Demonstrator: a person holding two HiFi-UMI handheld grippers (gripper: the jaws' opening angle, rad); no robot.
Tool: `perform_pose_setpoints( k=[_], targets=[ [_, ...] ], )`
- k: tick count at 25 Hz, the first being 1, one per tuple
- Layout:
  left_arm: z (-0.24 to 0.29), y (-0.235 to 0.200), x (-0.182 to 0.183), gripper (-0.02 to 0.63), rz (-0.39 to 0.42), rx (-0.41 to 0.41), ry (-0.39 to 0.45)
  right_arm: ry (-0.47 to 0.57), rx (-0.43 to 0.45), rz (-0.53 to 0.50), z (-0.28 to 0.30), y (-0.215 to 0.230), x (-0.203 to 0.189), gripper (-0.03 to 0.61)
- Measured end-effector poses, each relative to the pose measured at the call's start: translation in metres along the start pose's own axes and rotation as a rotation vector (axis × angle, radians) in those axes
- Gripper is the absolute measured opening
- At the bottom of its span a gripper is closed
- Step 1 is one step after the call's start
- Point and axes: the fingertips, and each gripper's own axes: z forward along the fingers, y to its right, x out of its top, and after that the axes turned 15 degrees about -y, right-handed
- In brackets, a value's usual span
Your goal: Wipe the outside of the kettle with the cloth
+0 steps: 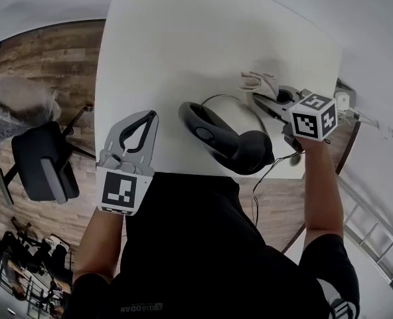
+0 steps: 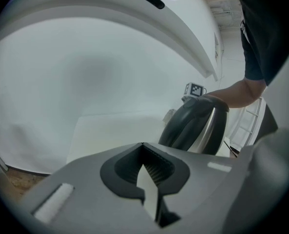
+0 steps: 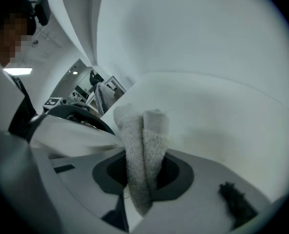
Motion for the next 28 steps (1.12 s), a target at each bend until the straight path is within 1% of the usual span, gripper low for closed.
perform_pose_setpoints(
  k=[3,5,7,8,10,12,14,17,19,22,24,28],
  targets=[
    [0.001,0.002,0.004,0.006,0.033,-0.027,0.011,0.158,-0.031,-0.034,-0.051,-0.024,0.004,0.092],
    [0.001,0.007,0.015,0.006,0.066,-0.040,0.028,0.228,-0.067,-0.099,-0.088,-0.048,0.008,0.092],
    [-0.002,0.007,0.029,0.006,0.098,-0.043,0.050,0.247,-0.117,-0.203,-0.117,-0.078,0.015,0.092],
    [-0.003,0.008,0.034,0.006,0.107,-0.047,0.056,0.235,-0.149,-0.263,-0.126,-0.092,0.017,0.092],
    [-0.006,0.011,0.040,0.006,0.140,-0.064,0.072,0.177,-0.219,-0.377,-0.137,-0.116,0.019,0.092],
    [-0.007,0.016,0.044,0.006,0.179,-0.086,0.092,0.097,-0.269,-0.462,-0.139,-0.132,0.020,0.092],
    [-0.009,0.019,0.046,0.006,0.190,-0.101,0.105,0.027,-0.301,-0.509,-0.136,-0.139,0.024,0.092],
    [-0.013,0.016,0.048,0.006,0.185,-0.111,0.121,-0.060,-0.338,-0.571,-0.131,-0.140,0.032,0.092],
    [-0.015,0.014,0.049,0.006,0.184,-0.117,0.138,-0.150,-0.343,-0.635,-0.123,-0.137,0.035,0.092],
    [-0.020,0.006,0.053,0.006,0.157,-0.122,0.168,-0.293,-0.320,-0.734,-0.103,-0.138,0.039,0.092],
    [-0.022,0.001,0.051,0.006,0.149,-0.126,0.176,-0.355,-0.305,-0.783,-0.091,-0.138,0.046,0.092],
    [-0.023,-0.008,0.042,0.006,0.130,-0.126,0.166,-0.441,-0.272,-0.859,-0.067,-0.133,0.057,0.092]
  ],
)
